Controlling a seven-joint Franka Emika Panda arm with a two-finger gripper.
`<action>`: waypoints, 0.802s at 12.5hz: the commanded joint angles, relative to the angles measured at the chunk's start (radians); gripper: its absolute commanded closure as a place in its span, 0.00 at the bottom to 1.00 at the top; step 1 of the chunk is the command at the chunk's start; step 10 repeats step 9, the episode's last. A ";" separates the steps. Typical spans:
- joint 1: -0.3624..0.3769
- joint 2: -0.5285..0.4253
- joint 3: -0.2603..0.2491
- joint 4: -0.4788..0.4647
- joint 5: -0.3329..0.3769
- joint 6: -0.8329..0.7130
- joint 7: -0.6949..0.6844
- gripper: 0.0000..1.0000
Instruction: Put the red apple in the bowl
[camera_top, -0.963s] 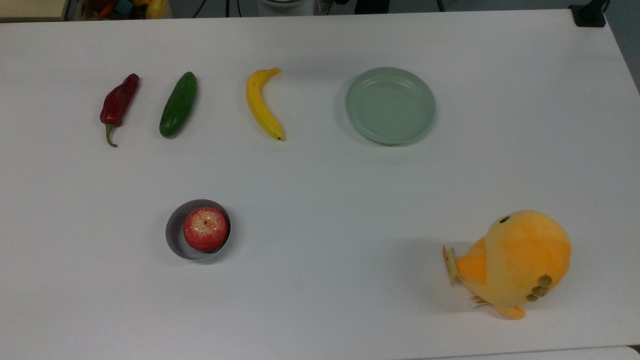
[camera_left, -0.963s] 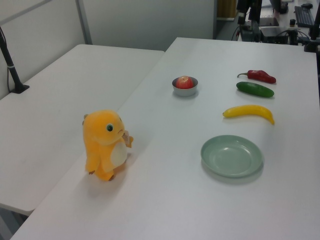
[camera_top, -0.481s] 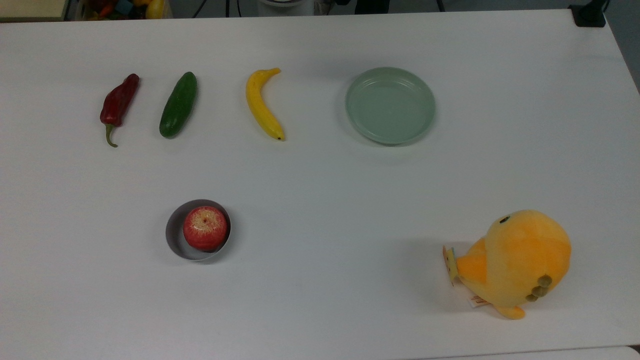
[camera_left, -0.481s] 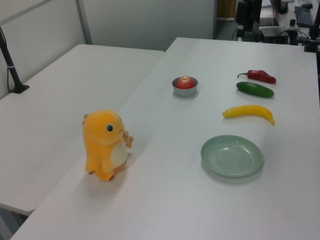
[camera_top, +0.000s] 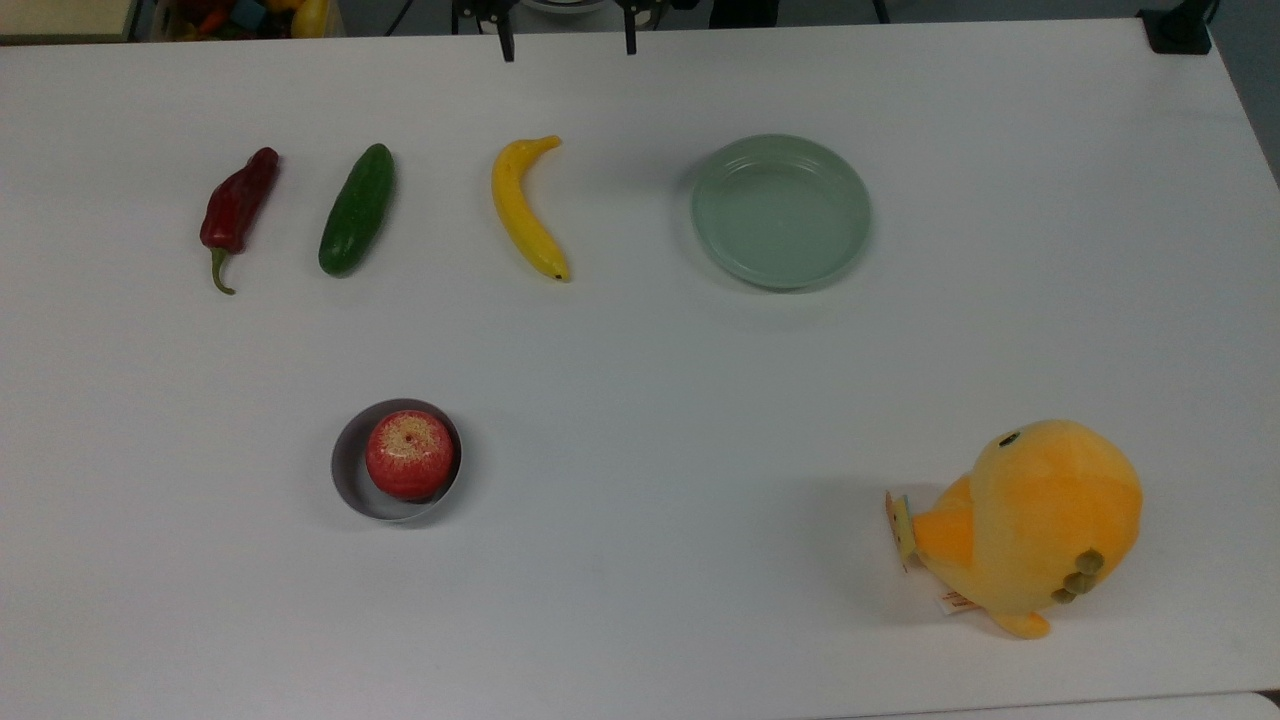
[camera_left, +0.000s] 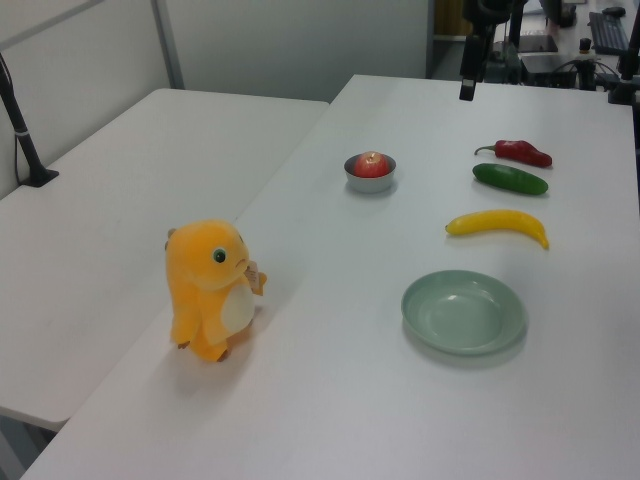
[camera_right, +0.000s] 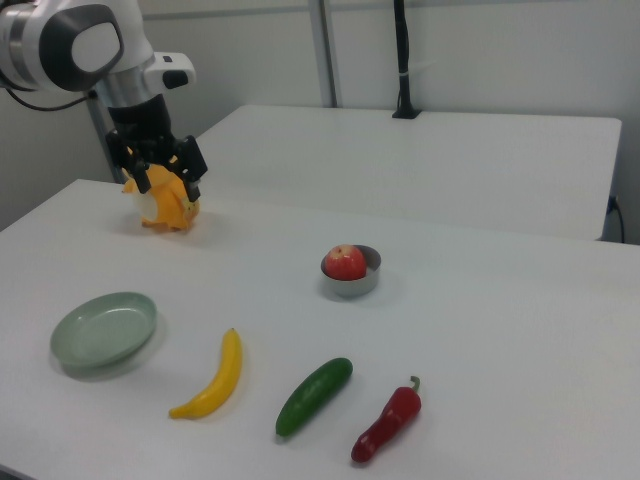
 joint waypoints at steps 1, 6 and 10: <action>-0.008 -0.006 -0.007 -0.019 -0.028 0.040 -0.066 0.00; -0.013 -0.006 -0.009 -0.016 -0.022 0.051 -0.062 0.00; -0.008 -0.006 -0.009 -0.016 -0.022 0.045 -0.056 0.00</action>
